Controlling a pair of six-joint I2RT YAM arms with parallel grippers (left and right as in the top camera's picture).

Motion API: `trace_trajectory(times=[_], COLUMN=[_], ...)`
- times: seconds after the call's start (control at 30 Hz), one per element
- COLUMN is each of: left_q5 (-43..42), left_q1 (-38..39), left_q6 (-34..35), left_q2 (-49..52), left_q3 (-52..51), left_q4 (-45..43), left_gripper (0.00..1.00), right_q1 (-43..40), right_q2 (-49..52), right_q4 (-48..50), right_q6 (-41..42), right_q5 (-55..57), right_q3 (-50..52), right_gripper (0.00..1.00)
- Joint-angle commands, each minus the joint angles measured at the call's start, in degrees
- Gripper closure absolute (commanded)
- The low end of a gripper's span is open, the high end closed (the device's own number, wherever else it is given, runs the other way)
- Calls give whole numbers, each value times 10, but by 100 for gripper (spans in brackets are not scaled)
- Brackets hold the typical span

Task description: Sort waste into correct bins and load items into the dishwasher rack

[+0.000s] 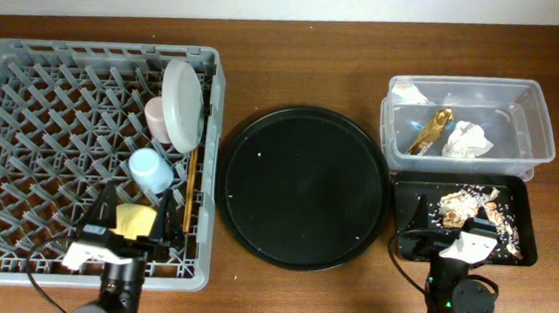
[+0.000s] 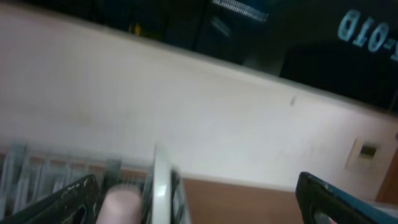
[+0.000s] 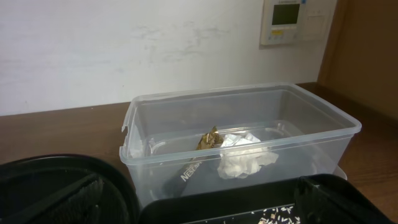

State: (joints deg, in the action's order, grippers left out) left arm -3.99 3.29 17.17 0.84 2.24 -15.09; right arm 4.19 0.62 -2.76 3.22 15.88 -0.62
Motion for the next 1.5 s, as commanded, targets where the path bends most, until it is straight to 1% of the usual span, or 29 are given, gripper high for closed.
trace_trajectory(times=[0.0,0.1,0.17,0.33,0.4,1.47], left_q5=[9,19,19,17,18,19], left_q1=[-3,-3,-3,7,12,12], left_q6=[-1,-2,-26,-153,-172,-172], left_q2=[-6,-6,-6,-6,-6,-5], left_q3=[-17,-17,-17,-17,-17,-17], left_q4=[73,130,192,197,197,197], left_gripper=[0,0,0,0,0,0], right_q1=[3,3,3,3,3,3], right_q2=[-4,-4,-4,-4,-4,-4], right_q4=[-3,-3,-3,-3,-3,-3], right_q6=[7,7,7,7,7,7], right_q5=[11,11,11,11,11,11], right_q3=[3,3,3,3,3,3], right_gripper=[1,1,1,1,1,1])
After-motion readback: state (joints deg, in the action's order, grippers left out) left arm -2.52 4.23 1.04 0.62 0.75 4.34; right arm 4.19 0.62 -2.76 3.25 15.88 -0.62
